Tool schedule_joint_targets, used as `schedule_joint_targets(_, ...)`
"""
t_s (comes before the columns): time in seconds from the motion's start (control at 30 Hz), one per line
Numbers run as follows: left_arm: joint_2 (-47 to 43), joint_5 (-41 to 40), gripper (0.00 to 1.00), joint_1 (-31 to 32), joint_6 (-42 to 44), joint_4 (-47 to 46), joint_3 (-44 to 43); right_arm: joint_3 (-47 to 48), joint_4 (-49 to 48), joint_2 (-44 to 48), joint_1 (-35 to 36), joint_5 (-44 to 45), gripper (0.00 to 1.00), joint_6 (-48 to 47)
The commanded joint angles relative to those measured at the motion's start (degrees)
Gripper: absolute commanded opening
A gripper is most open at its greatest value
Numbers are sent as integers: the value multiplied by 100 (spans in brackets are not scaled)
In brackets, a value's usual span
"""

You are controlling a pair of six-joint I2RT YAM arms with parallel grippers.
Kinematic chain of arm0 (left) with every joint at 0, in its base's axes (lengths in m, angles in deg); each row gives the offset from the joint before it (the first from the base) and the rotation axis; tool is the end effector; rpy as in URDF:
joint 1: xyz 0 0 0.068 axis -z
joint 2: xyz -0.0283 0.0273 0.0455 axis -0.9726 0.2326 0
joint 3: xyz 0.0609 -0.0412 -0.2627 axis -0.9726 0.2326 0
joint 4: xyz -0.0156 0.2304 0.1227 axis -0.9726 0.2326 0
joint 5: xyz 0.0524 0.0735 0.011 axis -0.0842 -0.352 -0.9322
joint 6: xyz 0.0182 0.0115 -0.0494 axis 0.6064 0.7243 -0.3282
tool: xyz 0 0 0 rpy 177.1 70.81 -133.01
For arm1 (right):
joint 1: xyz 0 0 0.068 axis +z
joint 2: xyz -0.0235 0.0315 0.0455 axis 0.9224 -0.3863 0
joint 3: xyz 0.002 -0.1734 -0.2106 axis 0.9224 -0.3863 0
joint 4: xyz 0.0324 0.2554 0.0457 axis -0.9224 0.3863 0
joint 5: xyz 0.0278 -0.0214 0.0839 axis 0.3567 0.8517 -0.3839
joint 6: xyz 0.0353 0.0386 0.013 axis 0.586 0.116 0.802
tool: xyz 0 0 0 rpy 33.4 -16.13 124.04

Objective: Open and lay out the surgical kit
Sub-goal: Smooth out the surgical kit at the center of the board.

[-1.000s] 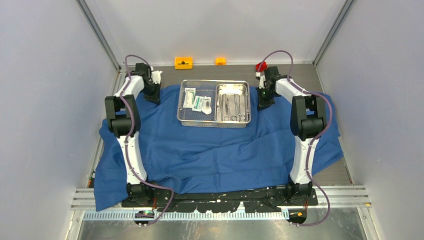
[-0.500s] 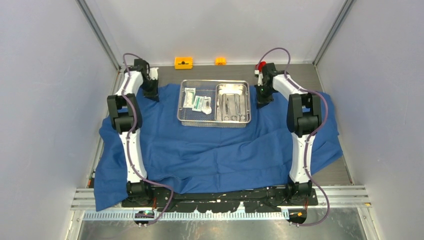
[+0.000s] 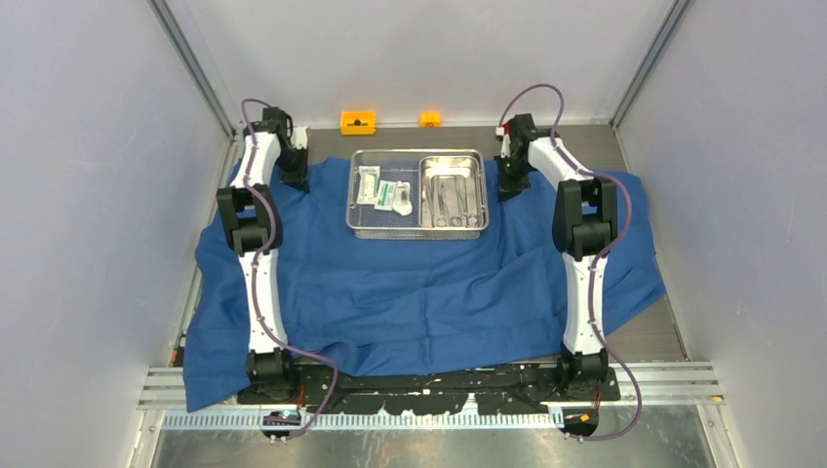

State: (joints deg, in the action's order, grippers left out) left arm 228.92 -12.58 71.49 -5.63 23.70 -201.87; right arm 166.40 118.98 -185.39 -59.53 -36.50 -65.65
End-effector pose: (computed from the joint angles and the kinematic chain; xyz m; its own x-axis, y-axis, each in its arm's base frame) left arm 0.5195 0.0383 0.1722 -0.9457 -0.0039 -0.3250 0.0569 0.9825 -0.1773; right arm 0.4792 0.0693 0.1676 -0.9398 -0.0920 -0.3290 -0.1394 0.9825 0.1232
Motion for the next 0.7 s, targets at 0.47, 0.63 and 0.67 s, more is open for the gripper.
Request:
schedule_joint_targets(0.47,926,-793,0,-370,-82,-99,-1476,2008,-446,-1116,-196,452,0,370)
schedule_joint_targets(0.63,1125,-940,0,-429,-122,-173,-1887,2284,-419,-1322,-187,415,0,500)
schedule_joint_targets(0.67,1158,-988,0,-429,-101,-206,-1959,2333,-419,-1352,-188,415,0,513)
